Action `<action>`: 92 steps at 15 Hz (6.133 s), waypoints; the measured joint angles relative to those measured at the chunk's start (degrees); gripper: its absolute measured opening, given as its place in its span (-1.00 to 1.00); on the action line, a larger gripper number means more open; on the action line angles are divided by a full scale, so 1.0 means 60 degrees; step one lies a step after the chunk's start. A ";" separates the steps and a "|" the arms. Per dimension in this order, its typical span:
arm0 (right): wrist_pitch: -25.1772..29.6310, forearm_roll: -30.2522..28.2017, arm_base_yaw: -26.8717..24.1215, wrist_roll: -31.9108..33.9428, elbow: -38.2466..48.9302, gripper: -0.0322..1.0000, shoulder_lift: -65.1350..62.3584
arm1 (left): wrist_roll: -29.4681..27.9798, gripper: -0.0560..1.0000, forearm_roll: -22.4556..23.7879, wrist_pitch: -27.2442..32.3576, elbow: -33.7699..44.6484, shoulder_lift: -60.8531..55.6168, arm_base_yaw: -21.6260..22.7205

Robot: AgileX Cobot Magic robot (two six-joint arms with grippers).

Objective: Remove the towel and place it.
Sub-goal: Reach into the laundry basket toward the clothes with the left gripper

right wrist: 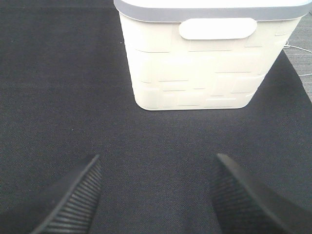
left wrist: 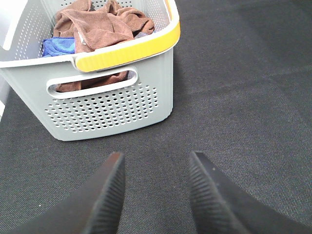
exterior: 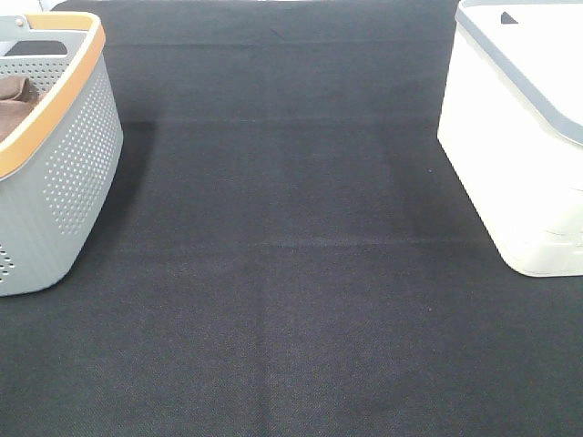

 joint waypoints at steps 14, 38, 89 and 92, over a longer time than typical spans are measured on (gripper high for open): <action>0.0000 0.0000 0.0000 0.0000 0.0000 0.26 0.0000 | 0.0000 -0.11 0.0000 0.0000 0.0000 0.0000 0.0000; 0.0000 0.0000 0.0000 0.0000 0.0000 0.26 0.0000 | 0.0000 -0.11 0.0000 0.0000 0.0000 0.0000 0.0000; 0.0000 0.0000 0.0000 0.0000 0.0000 0.26 0.0000 | -0.1738 0.06 -0.0095 -0.1385 -0.9950 1.6845 0.2502; 0.0000 0.0000 0.0000 0.0000 0.0000 0.26 0.0000 | -0.1451 0.06 -0.1127 -0.1385 -1.0628 1.7829 0.3333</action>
